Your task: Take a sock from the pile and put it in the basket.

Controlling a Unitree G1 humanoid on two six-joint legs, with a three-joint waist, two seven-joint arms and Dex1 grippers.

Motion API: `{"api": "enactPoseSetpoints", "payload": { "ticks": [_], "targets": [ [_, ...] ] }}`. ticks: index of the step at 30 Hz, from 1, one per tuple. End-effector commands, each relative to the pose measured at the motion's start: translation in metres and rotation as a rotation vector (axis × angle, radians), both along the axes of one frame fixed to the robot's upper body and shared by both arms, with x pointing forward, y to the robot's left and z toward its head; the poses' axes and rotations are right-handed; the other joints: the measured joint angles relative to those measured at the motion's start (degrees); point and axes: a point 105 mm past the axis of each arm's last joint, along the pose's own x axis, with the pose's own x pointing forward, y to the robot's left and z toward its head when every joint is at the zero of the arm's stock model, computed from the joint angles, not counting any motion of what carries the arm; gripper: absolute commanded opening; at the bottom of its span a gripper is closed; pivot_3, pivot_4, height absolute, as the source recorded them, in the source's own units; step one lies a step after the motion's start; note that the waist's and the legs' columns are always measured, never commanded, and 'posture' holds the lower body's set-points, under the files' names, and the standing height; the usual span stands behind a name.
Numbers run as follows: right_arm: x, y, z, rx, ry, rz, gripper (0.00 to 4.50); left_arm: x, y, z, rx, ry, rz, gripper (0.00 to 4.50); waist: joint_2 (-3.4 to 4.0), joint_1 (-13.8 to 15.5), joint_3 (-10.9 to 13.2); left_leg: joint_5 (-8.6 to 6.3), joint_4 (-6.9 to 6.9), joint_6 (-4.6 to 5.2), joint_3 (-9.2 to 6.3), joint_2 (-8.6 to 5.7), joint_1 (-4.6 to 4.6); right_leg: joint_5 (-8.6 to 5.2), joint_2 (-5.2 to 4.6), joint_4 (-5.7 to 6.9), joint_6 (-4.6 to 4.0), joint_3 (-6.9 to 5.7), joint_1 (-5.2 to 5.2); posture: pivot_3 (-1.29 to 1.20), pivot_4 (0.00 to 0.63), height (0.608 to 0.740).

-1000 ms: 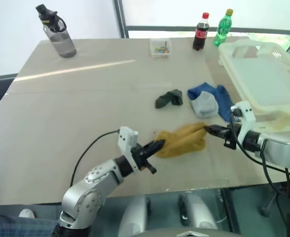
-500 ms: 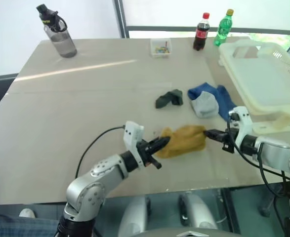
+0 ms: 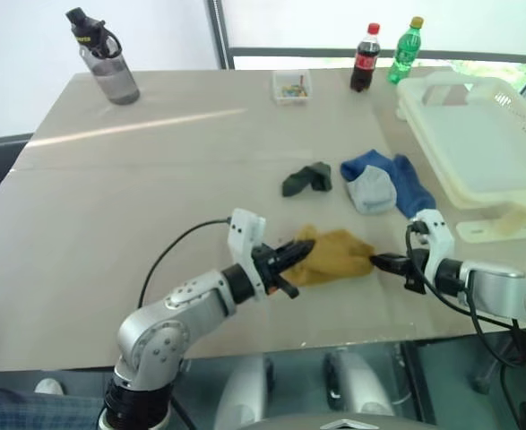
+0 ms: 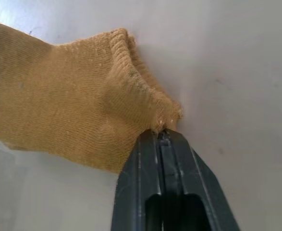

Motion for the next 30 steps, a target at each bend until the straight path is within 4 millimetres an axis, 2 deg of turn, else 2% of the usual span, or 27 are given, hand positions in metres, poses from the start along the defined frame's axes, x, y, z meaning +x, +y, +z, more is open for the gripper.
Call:
{"api": "enactPoseSetpoints", "payload": {
  "ticks": [1, 2, 8, 10, 12, 14, 18, 24, 30],
  "targets": [
    [0.003, -0.005, 0.007, -0.019, -0.04, -0.015, 1.68, -0.004, -0.004, 0.013, -0.016, -0.041, -0.023, 0.0, 0.0, 0.0, 0.0, 0.0, 0.0, 0.0, 0.0, 0.0, 0.0, 0.0, 0.0, 0.0, 0.0, 0.0, 0.0, 0.0, 0.15, 0.74],
    [0.004, -0.006, 0.009, -0.025, -0.053, -0.021, 2.18, -0.004, -0.004, 0.013, -0.016, -0.04, -0.023, 0.0, 0.0, 0.0, 0.0, 0.0, 0.0, 0.0, 0.0, 0.0, 0.0, 0.0, 0.0, 0.0, 0.0, 0.0, 0.0, 0.0, 0.15, 0.74],
    [0.009, -0.007, 0.034, -0.031, -0.241, 0.038, 2.18, -0.004, -0.004, 0.014, -0.015, -0.034, -0.024, 0.0, 0.0, 0.01, 0.0, 0.0, 0.0, 0.0, 0.0, -0.01, 0.0, 0.0, 0.0, -0.01, 0.01, 0.0, 0.0, 0.0, 0.15, 0.74],
    [0.009, 0.004, 0.053, 0.017, -0.364, 0.082, 2.18, -0.004, -0.004, 0.014, -0.014, -0.032, -0.024, 0.0, 0.0, 0.02, 0.0, 0.0, 0.0, 0.0, -0.01, 0.0, 0.0, -0.01, 0.01, -0.01, 0.01, -0.01, -0.01, 0.0, 0.15, 0.74],
    [0.005, 0.015, 0.058, 0.01, -0.431, 0.144, 2.18, -0.004, -0.004, 0.014, -0.014, -0.03, -0.025, 0.0, 0.0, -0.11, 0.0, 0.0, 0.0, 0.0, 0.0, 0.0, 0.01, -0.01, 0.02, -0.01, 0.02, 0.0, 0.0, 0.0, 0.15, 0.74],
    [0.0, 0.025, 0.049, -0.062, -0.47, 0.218, 2.18, -0.004, -0.004, 0.014, -0.013, -0.028, -0.025, 0.0, 0.0, -0.02, 0.0, 0.0, 0.0, 0.0, -0.01, 0.0, 0.01, -0.01, 0.02, 0.0, 0.02, -0.01, 0.0, 0.0, 0.15, 0.74],
    [0.004, 0.029, 0.032, -0.178, -0.541, 0.265, 2.18, -0.005, -0.005, 0.013, -0.009, -0.022, -0.028, 0.0, -0.01, 0.06, 0.0, 0.0, 0.01, -0.01, -0.02, -0.01, 0.0, -0.01, -0.01, -0.02, 0.02, -0.03, 0.0, 0.0, 0.15, 0.74],
    [0.011, 0.041, 0.003, -0.197, -0.495, 0.281, 2.18, -0.007, -0.005, 0.009, -0.011, -0.002, -0.04, 0.0, -0.06, 0.03, -0.03, 0.0, 0.02, -0.01, -0.01, -0.02, 0.02, 0.0, -0.02, 0.01, 0.01, -0.01, 0.0, 0.0, 0.15, 0.74],
    [0.006, 0.05, -0.007, -0.198, -0.493, 0.333, 2.18, -0.008, -0.005, 0.008, -0.011, 0.008, -0.046, 0.0, -0.05, 0.06, -0.02, 0.0, 0.02, -0.01, -0.02, -0.01, 0.02, 0.0, -0.01, 0.02, -0.01, -0.02, 0.0, 0.0, 0.15, 0.74]
  ]
}}
